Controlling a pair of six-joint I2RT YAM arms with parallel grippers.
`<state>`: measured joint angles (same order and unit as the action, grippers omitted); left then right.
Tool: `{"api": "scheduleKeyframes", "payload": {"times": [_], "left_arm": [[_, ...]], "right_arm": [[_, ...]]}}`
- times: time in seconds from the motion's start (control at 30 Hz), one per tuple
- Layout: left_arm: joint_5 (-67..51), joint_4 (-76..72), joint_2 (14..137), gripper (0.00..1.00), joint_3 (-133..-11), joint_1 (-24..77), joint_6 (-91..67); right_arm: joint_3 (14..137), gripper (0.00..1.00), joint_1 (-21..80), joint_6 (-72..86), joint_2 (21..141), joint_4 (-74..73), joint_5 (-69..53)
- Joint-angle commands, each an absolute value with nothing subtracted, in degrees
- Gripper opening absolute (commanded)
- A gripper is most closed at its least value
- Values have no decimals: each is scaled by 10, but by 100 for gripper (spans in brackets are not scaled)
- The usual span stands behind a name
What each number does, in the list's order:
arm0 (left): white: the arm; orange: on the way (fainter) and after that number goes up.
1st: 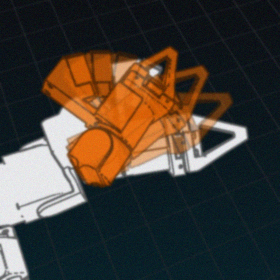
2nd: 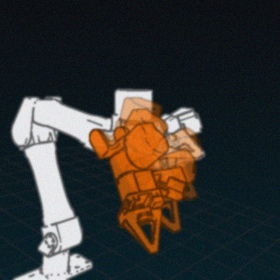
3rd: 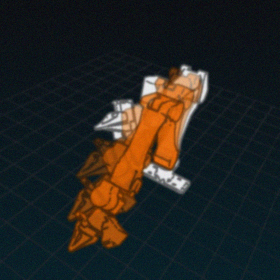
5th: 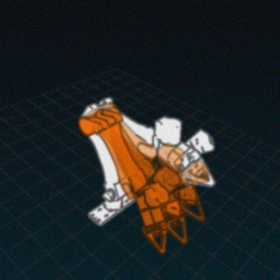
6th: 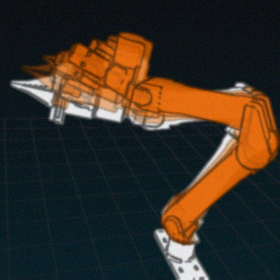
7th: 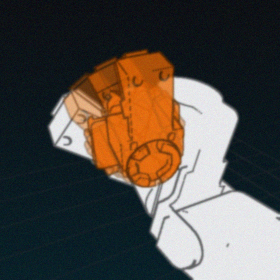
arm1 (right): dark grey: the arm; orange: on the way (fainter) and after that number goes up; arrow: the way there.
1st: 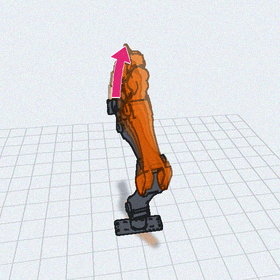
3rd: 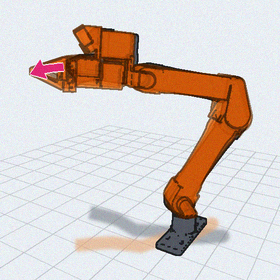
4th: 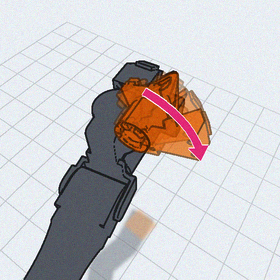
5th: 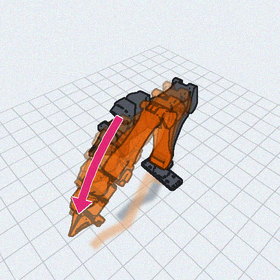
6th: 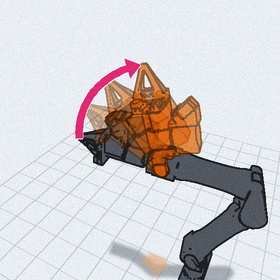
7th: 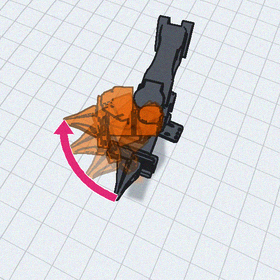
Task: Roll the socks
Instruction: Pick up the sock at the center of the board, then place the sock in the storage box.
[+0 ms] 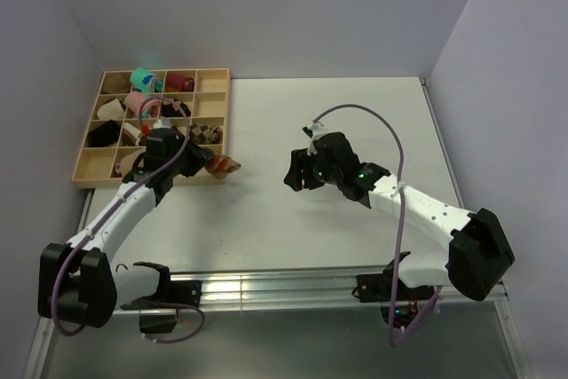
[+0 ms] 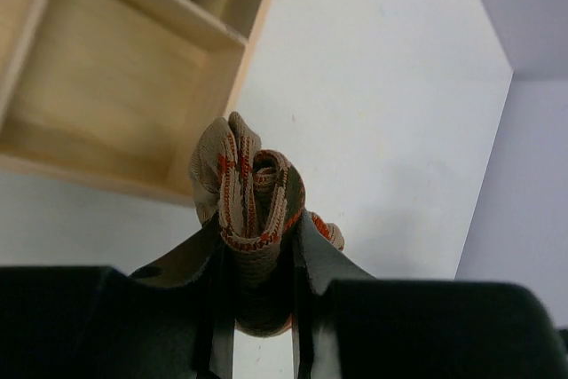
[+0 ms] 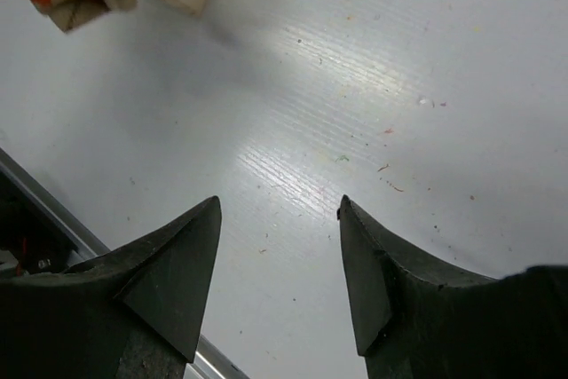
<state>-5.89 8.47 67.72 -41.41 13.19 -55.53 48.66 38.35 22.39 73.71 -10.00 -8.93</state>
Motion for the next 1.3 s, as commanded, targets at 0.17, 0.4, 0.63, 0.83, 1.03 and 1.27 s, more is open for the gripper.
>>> {"api": "scheduleKeyframes", "payload": {"times": [0.17,0.4,0.63,0.83,1.03,1.27], "left_arm": [[-76,129,736,0,-517,15,-530],[-119,125,782,0,-530,-66,-524],[-175,91,827,0,-523,-127,-509],[-186,76,870,0,-516,-146,-490],[-131,79,910,0,-521,-163,-446],[-77,104,940,0,-548,-169,-418]], "right_arm": [[475,70,376,191,655,-129,-38],[461,75,372,189,601,-153,-10],[439,75,368,193,588,-153,-16],[443,75,368,190,593,-159,-18],[453,75,367,185,620,-176,-18],[458,75,366,181,629,-176,-18]]}}
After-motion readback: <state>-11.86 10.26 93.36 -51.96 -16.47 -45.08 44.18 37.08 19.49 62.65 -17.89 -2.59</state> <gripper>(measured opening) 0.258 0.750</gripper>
